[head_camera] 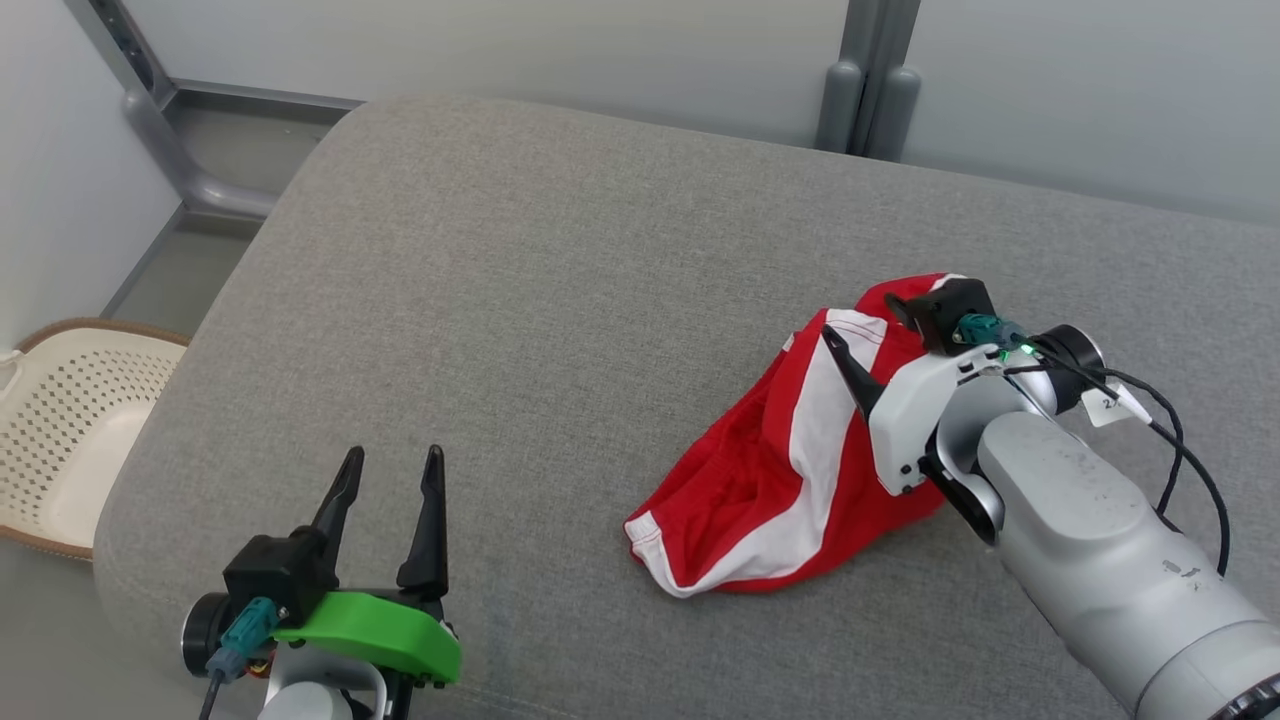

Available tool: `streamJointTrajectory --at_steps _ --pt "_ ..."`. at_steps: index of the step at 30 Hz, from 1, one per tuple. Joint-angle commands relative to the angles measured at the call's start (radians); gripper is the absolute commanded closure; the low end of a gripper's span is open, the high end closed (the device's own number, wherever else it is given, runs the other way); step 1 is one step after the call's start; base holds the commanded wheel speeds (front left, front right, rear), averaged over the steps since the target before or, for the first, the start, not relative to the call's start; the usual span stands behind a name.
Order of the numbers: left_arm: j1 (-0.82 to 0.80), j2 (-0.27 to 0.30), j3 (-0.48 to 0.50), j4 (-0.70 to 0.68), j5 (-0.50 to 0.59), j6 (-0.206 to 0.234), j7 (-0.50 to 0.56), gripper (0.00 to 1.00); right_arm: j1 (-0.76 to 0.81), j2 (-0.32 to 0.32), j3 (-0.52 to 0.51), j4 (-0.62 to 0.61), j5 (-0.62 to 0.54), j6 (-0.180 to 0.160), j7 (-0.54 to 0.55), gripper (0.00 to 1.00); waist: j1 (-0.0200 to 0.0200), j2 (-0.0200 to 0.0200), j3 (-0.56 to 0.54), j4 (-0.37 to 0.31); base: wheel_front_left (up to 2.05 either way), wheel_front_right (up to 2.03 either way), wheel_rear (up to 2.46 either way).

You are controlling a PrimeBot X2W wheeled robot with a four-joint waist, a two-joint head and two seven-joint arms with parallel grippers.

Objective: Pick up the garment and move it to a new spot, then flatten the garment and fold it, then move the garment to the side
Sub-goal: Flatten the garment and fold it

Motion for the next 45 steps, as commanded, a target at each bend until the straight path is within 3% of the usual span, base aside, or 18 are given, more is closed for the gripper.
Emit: streamJointTrajectory --at_steps 1,6,7,8,9,19,28,37,45 --pt "-0.016 -0.003 0.004 0.003 0.012 -0.006 -0.005 0.0 -0.017 -0.009 0.017 0.019 0.019 -0.002 0.016 0.0 0.0 0.0 0.013 0.013 0.0 0.0 0.0" --pt "-0.022 -0.019 0.01 0.004 0.021 -0.014 -0.005 0.0 -0.041 -0.018 0.088 0.065 0.083 -0.002 0.071 0.0 0.0 0.0 0.028 0.027 0.0 0.0 0.0" --pt "-0.025 -0.023 0.01 0.005 0.023 -0.015 -0.005 0.0 -0.045 -0.023 0.105 0.074 0.098 -0.002 0.09 0.23 0.0 0.0 0.03 0.03 0.0 0.0 0.0" --pt "-0.027 -0.026 0.011 0.007 0.024 -0.017 -0.005 0.0 -0.05 -0.027 0.119 0.076 0.11 -0.002 0.098 0.88 0.0 0.0 0.032 0.031 0.0 0.0 0.0" --pt "-0.029 -0.028 0.013 0.008 0.025 -0.02 -0.005 0.0 -0.055 -0.03 0.131 0.077 0.129 -0.002 0.103 1.0 0.0 0.0 0.034 0.033 0.0 0.0 0.0" --pt "-0.001 -0.037 0.05 0.017 0.039 -0.029 -0.005 0.0 -0.034 -0.063 0.191 0.076 0.216 -0.002 -0.03 1.0 0.0 0.0 0.004 -0.022 0.0 0.0 0.0" --pt "0.027 -0.031 0.073 0.01 0.05 -0.026 -0.004 0.0 0.048 -0.12 0.123 -0.037 0.217 -0.002 -0.117 1.0 0.0 0.0 -0.021 -0.097 0.0 0.0 0.0" --pt "0.064 -0.028 0.096 0.0 0.053 -0.023 -0.004 0.0 0.372 -0.175 -0.149 -0.369 0.108 -0.002 -0.117 1.0 0.0 0.0 -0.05 -0.189 0.0 0.0 0.0" --pt "0.069 -0.019 0.098 -0.006 0.058 -0.025 -0.004 0.0 0.681 -0.119 -0.351 -0.568 0.042 -0.002 -0.086 1.0 0.0 0.0 -0.043 -0.246 0.0 0.0 0.0"
